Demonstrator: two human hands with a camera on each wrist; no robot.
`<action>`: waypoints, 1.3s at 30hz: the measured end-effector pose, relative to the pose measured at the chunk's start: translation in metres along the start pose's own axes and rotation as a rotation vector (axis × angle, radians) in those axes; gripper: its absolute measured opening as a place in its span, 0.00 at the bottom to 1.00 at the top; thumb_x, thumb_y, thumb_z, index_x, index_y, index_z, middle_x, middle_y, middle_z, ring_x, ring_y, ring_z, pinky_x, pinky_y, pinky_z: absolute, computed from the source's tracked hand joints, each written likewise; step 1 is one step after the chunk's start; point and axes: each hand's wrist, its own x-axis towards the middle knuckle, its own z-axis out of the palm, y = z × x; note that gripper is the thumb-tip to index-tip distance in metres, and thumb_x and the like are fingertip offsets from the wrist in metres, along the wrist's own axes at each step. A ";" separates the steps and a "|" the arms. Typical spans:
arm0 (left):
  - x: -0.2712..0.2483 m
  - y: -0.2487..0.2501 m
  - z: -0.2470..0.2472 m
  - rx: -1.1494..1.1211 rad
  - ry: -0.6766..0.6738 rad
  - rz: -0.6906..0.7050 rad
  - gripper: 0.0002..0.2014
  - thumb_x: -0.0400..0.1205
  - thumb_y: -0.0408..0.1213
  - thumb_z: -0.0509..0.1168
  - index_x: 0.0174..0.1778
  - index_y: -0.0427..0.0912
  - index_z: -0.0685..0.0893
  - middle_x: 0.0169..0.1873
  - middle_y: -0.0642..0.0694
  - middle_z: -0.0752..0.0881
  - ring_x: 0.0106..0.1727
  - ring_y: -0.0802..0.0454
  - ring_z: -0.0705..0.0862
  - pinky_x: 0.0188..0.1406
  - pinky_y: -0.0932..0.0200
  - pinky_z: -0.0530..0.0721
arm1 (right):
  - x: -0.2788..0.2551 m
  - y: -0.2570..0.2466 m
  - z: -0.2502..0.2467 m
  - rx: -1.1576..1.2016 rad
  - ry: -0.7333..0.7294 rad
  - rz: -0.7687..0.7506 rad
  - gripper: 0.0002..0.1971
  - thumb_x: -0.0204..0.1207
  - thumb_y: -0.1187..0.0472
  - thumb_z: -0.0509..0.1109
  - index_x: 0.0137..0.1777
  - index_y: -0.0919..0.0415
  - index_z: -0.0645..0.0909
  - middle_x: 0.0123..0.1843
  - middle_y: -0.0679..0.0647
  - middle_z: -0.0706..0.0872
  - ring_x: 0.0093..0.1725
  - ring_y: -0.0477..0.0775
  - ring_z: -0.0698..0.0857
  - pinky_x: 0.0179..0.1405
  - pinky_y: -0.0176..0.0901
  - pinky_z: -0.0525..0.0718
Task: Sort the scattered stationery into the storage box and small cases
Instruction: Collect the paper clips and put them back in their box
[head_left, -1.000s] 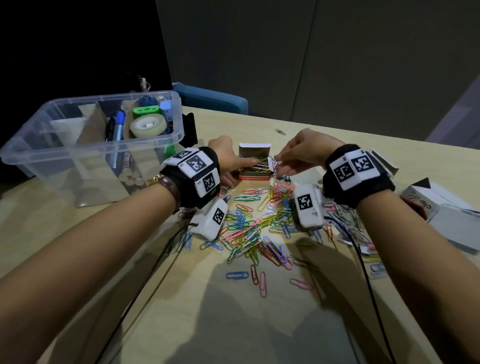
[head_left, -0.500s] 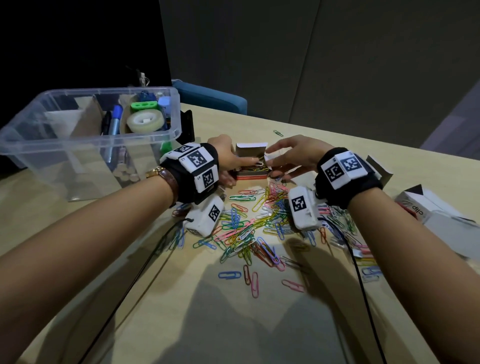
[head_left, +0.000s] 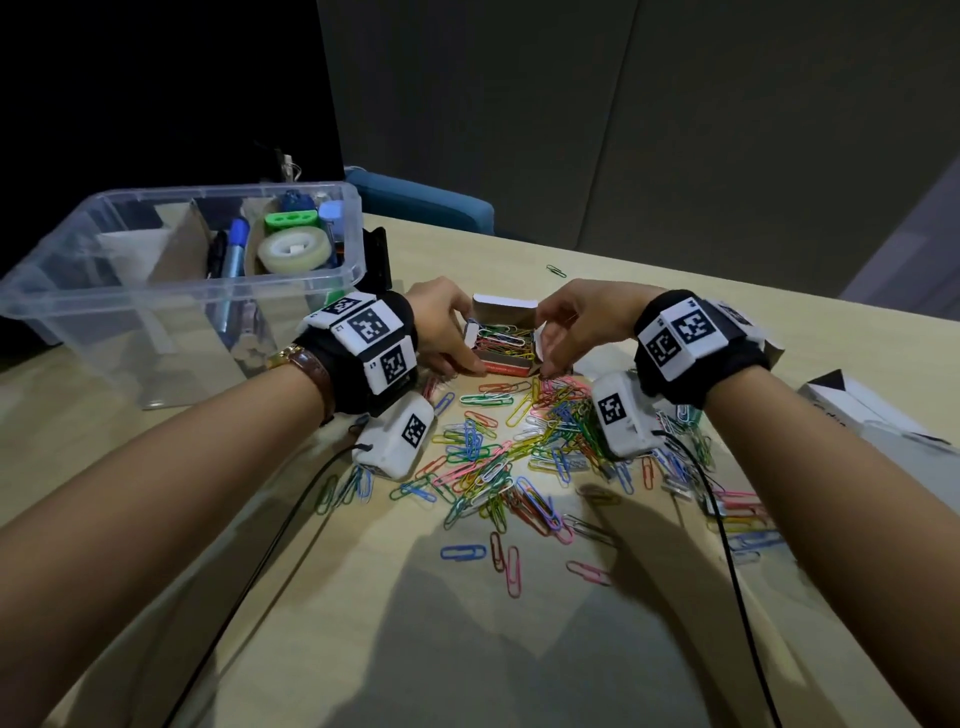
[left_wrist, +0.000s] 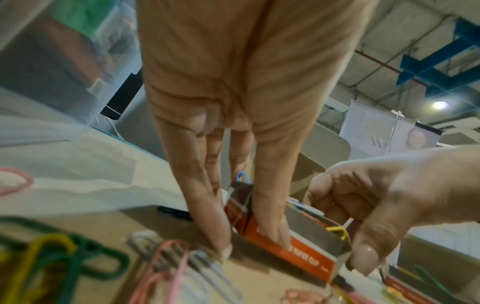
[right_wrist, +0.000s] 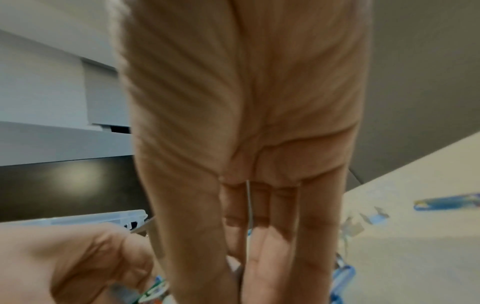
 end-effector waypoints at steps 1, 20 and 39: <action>-0.001 -0.001 -0.001 -0.034 -0.018 0.011 0.20 0.68 0.27 0.80 0.52 0.40 0.81 0.39 0.42 0.84 0.31 0.46 0.86 0.36 0.52 0.91 | -0.002 0.000 -0.001 -0.045 0.024 -0.026 0.11 0.69 0.72 0.80 0.40 0.57 0.83 0.38 0.51 0.91 0.36 0.43 0.89 0.45 0.38 0.85; -0.032 0.014 -0.011 -0.685 -0.199 0.203 0.17 0.69 0.21 0.72 0.53 0.33 0.83 0.46 0.29 0.89 0.43 0.41 0.92 0.40 0.60 0.90 | -0.048 0.019 0.000 0.342 0.534 -0.148 0.03 0.77 0.66 0.74 0.43 0.60 0.87 0.38 0.56 0.91 0.41 0.49 0.90 0.39 0.41 0.87; -0.024 0.013 -0.006 -0.907 -0.242 0.177 0.24 0.68 0.21 0.69 0.62 0.31 0.79 0.50 0.29 0.89 0.46 0.41 0.92 0.42 0.62 0.89 | -0.057 0.027 -0.014 0.087 0.917 -0.121 0.03 0.77 0.63 0.74 0.45 0.55 0.89 0.39 0.47 0.90 0.37 0.42 0.90 0.43 0.45 0.90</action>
